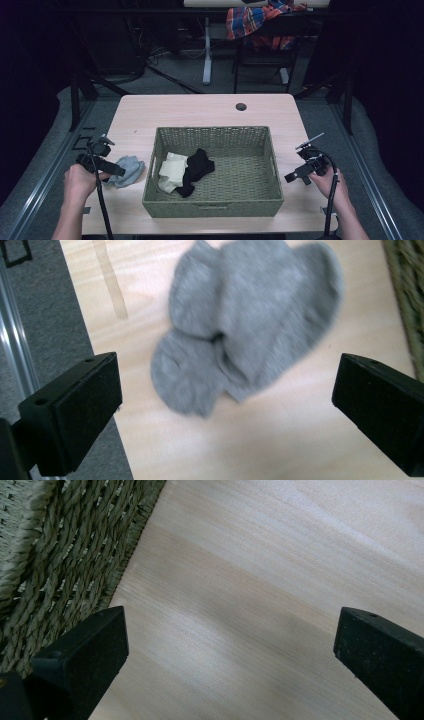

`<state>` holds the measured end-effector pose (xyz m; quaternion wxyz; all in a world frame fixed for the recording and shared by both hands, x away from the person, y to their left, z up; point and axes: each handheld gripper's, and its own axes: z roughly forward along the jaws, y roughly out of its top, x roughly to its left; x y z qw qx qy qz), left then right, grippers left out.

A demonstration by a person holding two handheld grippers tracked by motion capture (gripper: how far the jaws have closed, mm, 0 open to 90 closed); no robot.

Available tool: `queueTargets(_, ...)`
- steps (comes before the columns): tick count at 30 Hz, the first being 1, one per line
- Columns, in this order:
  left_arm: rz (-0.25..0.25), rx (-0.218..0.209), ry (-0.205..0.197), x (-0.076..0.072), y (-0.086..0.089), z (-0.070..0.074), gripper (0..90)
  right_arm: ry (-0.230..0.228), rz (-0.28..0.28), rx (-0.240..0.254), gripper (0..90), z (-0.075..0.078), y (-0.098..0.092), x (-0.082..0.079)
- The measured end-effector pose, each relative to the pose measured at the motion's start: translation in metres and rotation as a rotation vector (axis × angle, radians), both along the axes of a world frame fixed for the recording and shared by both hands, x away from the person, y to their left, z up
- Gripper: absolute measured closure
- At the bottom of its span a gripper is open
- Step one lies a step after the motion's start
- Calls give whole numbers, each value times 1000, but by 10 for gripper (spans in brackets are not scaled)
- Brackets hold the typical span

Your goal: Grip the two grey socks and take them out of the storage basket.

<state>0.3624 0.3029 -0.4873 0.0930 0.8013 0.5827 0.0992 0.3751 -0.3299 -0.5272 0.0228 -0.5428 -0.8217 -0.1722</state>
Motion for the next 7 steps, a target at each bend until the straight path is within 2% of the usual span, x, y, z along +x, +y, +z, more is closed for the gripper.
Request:
queueTargets(1,-3,6,-11,-8,-2,1,0,-1,5,-16,8,0,-1,0)
queueTargets(3,-9,-1,-23,-20,-3,2,0,24,39,-13,8,1,-2,2)
queueTargets(4,-9,1,-30,-24,-2,3,0,4,11,-4,8,0,0,1)
queueTargets(6,-13,-2,-50,-36,-1,0,0,14,29,-16,8,0,-1,2)
queueTargets(7,-10,-4,-51,-40,1,-1,0,7,17,-10,8,0,0,1)
